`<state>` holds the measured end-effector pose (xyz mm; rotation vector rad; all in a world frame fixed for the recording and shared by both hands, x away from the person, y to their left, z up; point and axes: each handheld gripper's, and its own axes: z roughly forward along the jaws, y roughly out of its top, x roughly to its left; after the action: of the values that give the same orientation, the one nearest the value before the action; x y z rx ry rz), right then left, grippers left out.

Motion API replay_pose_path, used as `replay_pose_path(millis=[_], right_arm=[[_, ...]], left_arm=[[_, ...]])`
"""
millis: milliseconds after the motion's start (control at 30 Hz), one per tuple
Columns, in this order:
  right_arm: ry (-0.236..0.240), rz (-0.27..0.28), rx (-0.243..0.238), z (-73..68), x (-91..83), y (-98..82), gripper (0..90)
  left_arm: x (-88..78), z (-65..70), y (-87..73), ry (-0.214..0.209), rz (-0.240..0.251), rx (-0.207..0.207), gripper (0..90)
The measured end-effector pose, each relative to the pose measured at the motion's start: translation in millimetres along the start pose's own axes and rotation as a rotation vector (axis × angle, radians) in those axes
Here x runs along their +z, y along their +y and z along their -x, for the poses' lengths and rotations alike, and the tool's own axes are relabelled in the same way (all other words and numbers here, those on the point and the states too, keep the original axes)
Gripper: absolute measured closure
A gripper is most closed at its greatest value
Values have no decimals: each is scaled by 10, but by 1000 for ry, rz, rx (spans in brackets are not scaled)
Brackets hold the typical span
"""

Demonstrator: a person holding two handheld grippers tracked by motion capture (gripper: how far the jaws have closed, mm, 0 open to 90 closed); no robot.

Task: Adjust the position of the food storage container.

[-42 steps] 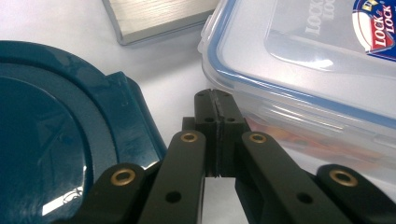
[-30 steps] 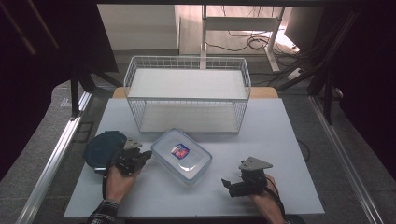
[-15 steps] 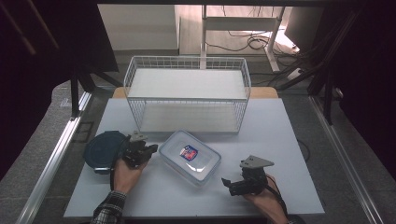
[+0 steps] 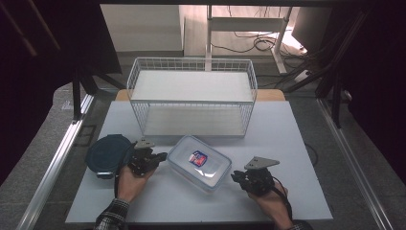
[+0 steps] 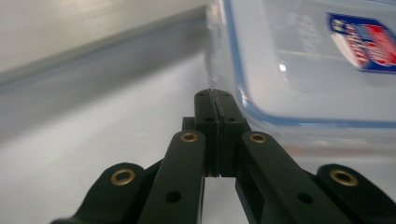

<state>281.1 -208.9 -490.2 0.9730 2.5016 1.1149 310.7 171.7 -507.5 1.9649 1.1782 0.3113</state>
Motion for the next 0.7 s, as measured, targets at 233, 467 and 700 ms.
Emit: replay_pose_path(millis=[233, 467, 700], right_arm=[[13, -14, 14, 15, 93, 48, 859], [-54, -50, 26, 190, 161, 110, 884], [-31, -40, 94, 400, 250, 159, 852]], left_arm=[[134, -14, 7, 1, -10, 7, 899], [51, 145, -60, -69, -42, 0, 900], [55, 189, -34, -25, -82, 57, 898]])
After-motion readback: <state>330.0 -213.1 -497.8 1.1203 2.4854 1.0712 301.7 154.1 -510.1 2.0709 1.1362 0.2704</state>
